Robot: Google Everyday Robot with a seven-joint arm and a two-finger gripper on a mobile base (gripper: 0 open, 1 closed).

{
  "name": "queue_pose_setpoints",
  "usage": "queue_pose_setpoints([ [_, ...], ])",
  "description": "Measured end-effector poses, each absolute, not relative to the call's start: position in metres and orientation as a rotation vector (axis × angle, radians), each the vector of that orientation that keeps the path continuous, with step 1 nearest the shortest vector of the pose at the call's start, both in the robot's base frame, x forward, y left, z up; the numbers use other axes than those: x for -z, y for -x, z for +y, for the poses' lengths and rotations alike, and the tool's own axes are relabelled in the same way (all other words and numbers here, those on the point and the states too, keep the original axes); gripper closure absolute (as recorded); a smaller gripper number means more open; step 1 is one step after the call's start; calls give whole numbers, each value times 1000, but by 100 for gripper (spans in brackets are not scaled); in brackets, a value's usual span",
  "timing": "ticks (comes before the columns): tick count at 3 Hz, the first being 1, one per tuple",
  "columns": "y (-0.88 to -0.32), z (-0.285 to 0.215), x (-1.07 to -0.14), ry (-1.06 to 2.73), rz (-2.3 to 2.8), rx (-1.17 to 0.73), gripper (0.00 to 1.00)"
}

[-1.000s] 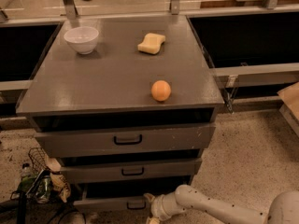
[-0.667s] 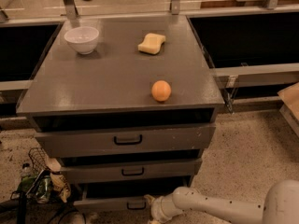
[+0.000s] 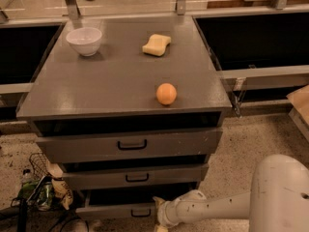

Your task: Open bottom drawer

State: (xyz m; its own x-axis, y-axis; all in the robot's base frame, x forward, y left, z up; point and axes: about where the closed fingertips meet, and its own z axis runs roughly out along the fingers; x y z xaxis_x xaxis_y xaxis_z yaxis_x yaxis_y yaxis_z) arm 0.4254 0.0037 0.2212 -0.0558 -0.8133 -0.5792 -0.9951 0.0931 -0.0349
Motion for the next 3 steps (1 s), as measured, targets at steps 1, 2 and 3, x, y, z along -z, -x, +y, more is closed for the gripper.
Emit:
queue_pose_setpoints([
  [1,-422,8,-212,1720,1997,-567,0],
  [2,-452,15,-188,1752,2018,-537,0],
  [3,-452,18,-185,1743,2022,-554,0],
])
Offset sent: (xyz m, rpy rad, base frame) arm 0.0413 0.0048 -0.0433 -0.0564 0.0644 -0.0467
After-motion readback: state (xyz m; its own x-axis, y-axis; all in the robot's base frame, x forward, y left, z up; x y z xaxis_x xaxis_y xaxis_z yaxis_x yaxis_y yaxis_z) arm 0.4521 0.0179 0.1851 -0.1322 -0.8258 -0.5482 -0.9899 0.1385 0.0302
